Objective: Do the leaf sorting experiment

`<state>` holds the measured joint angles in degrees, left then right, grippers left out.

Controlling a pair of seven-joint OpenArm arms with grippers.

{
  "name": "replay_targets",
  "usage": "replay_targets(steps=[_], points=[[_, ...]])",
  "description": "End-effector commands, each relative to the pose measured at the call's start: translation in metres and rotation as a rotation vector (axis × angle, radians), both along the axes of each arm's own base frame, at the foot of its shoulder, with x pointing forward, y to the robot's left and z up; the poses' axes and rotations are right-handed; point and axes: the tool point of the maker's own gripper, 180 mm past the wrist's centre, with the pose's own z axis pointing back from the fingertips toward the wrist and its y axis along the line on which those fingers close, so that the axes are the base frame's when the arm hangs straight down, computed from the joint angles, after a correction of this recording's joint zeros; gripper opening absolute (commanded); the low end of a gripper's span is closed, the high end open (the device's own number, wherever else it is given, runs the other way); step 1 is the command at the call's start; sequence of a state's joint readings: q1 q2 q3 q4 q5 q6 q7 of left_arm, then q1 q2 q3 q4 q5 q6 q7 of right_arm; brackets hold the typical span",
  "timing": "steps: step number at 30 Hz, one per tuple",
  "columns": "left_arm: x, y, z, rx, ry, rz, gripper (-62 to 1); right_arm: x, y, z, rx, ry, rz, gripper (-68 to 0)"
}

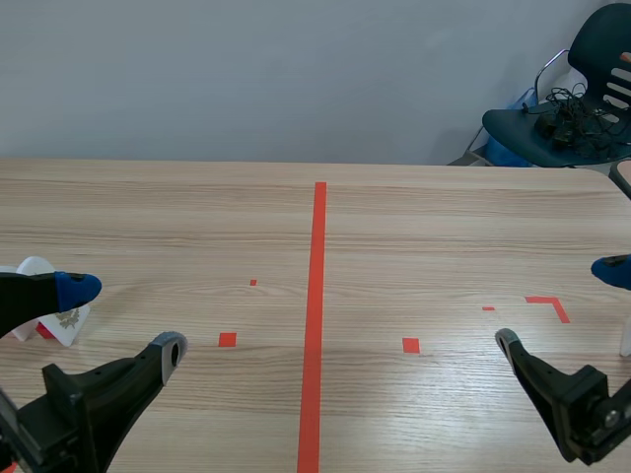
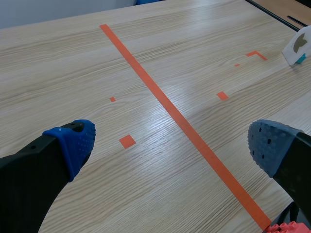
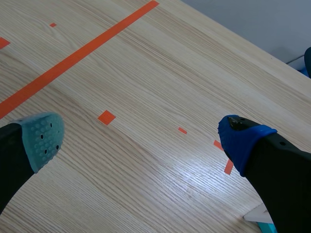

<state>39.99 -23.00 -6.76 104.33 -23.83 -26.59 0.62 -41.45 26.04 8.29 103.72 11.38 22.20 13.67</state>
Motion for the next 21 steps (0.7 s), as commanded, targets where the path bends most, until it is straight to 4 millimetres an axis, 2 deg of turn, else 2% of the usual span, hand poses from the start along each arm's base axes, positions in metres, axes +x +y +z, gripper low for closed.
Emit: replay_targets(steps=[1, 16, 21], points=[[0.0032, 0.0002, 0.0072, -0.015, -0.025, 0.009, 1.4, 0.0070, -0.0017, 0.0126, 0.006, -0.047, -0.005, 0.4], [0.0032, 0.0004, 0.0067, -0.015, -0.024, 0.009, 1.4, 0.0070, -0.0017, 0.0126, 0.006, -0.047, -0.005, 0.4], [0.0017, 0.0040, -0.0009, -0.010, -0.003, 0.018, 1.4, 0.0070, -0.0017, 0.0126, 0.006, -0.047, -0.005, 0.4]])
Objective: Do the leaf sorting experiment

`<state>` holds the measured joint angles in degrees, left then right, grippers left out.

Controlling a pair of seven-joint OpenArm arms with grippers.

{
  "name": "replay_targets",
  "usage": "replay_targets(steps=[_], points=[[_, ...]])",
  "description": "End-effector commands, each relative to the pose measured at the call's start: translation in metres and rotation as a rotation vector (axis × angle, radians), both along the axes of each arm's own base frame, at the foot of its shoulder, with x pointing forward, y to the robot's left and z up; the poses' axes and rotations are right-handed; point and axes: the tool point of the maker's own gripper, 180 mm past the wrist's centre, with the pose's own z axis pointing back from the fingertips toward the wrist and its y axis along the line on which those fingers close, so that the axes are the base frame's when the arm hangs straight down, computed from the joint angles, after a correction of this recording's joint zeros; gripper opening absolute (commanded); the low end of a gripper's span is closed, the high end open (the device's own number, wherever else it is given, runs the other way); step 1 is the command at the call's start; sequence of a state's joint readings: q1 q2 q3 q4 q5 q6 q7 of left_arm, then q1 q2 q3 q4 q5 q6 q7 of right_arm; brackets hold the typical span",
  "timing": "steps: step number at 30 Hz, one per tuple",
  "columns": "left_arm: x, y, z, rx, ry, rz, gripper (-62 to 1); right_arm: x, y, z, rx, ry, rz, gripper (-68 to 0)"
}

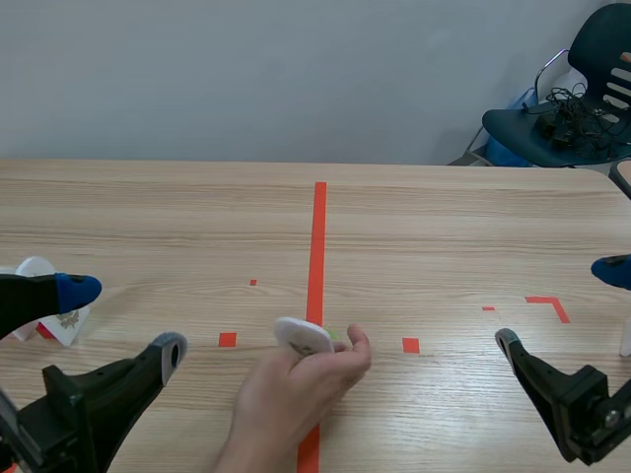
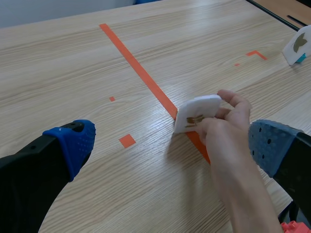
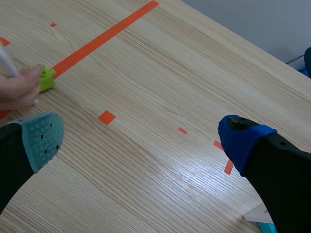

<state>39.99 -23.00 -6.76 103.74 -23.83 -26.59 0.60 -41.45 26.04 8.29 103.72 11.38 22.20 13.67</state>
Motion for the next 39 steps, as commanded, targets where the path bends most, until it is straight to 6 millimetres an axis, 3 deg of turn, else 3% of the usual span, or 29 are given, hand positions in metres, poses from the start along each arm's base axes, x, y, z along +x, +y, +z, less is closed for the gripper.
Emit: replay_targets(steps=[1, 8, 19, 24, 33, 39], points=[[0.002, 0.003, 0.000, -0.011, -0.006, 0.017, 1.4, 0.007, -0.002, 0.013, 0.006, -0.047, -0.005, 0.4], [0.000, 0.008, -0.010, -0.005, 0.022, 0.029, 1.4, 0.007, -0.002, 0.013, 0.005, -0.047, -0.005, 0.4], [0.012, 0.006, -0.005, 0.010, -0.003, 0.015, 1.4, 0.008, -0.002, 0.013, 0.006, -0.049, -0.004, 0.4], [0.018, -0.006, -0.023, 0.079, 0.003, -0.043, 1.4, 0.011, -0.002, 0.015, 0.002, -0.057, -0.006, 0.4], [0.037, -0.024, -0.079, 0.110, 0.029, -0.110, 1.4, 0.017, -0.002, 0.019, -0.001, -0.074, -0.008, 0.4], [0.056, -0.049, -0.096, 0.081, -0.010, -0.154, 1.4, 0.020, -0.003, 0.021, -0.003, -0.080, -0.009, 0.4]])
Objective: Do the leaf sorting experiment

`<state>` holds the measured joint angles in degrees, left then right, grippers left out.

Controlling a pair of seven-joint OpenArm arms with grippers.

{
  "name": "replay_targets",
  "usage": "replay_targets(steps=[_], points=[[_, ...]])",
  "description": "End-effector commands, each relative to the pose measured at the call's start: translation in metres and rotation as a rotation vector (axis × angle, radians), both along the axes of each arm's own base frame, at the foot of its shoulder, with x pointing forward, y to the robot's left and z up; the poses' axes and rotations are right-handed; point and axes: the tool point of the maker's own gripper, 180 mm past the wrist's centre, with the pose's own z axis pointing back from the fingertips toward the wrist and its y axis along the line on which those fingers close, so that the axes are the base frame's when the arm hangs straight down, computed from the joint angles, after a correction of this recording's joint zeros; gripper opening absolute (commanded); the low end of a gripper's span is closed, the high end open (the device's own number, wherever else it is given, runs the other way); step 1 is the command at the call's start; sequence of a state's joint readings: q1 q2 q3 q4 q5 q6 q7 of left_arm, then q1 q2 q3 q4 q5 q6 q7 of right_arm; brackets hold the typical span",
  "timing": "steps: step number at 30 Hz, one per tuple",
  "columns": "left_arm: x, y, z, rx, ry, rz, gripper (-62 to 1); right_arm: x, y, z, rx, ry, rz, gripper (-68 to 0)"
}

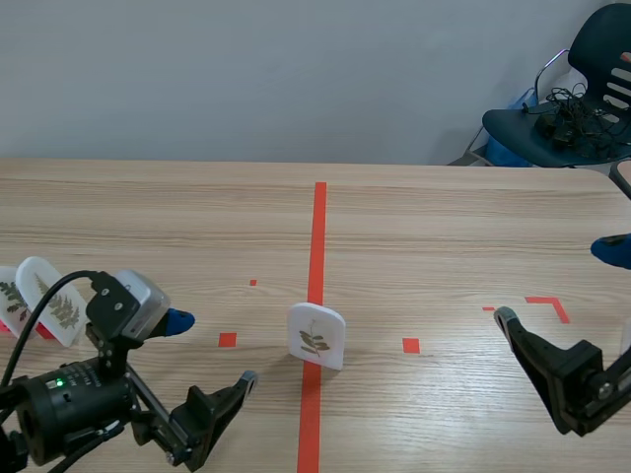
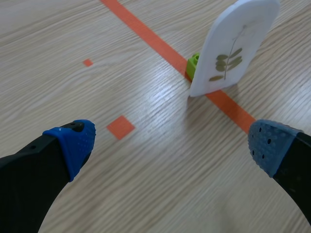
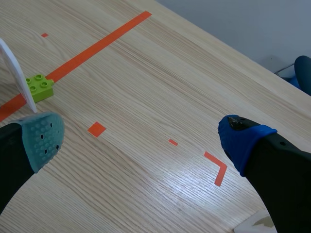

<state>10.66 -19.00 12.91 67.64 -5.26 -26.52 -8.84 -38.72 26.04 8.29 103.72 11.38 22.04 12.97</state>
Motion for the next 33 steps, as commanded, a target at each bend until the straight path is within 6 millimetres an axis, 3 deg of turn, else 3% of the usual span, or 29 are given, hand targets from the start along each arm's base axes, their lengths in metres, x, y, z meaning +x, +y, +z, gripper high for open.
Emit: replay_targets(steps=[1, 8, 14, 22, 29, 33], points=[[0.010, -0.017, 0.016, -0.049, -0.058, -0.020, 1.4, 0.007, -0.002, 0.012, 0.003, -0.040, -0.004, 0.4], [0.023, -0.062, 0.013, -0.079, -0.117, -0.105, 1.4, 0.007, -0.002, 0.012, 0.002, -0.039, -0.005, 0.4], [0.036, -0.074, 0.009, -0.027, -0.158, -0.127, 0.9, 0.007, -0.002, 0.012, 0.002, -0.039, -0.005, 0.4], [0.033, -0.079, 0.008, -0.025, -0.157, -0.147, -39.4, 0.007, -0.002, 0.011, 0.002, -0.038, -0.005, 0.4], [0.033, -0.079, 0.008, -0.026, -0.156, -0.150, -54.6, 0.007, -0.002, 0.011, 0.002, -0.038, -0.005, 0.4], [0.031, -0.081, 0.010, -0.035, -0.154, -0.160, -55.6, 0.007, -0.002, 0.011, 0.002, -0.038, -0.005, 0.4]])
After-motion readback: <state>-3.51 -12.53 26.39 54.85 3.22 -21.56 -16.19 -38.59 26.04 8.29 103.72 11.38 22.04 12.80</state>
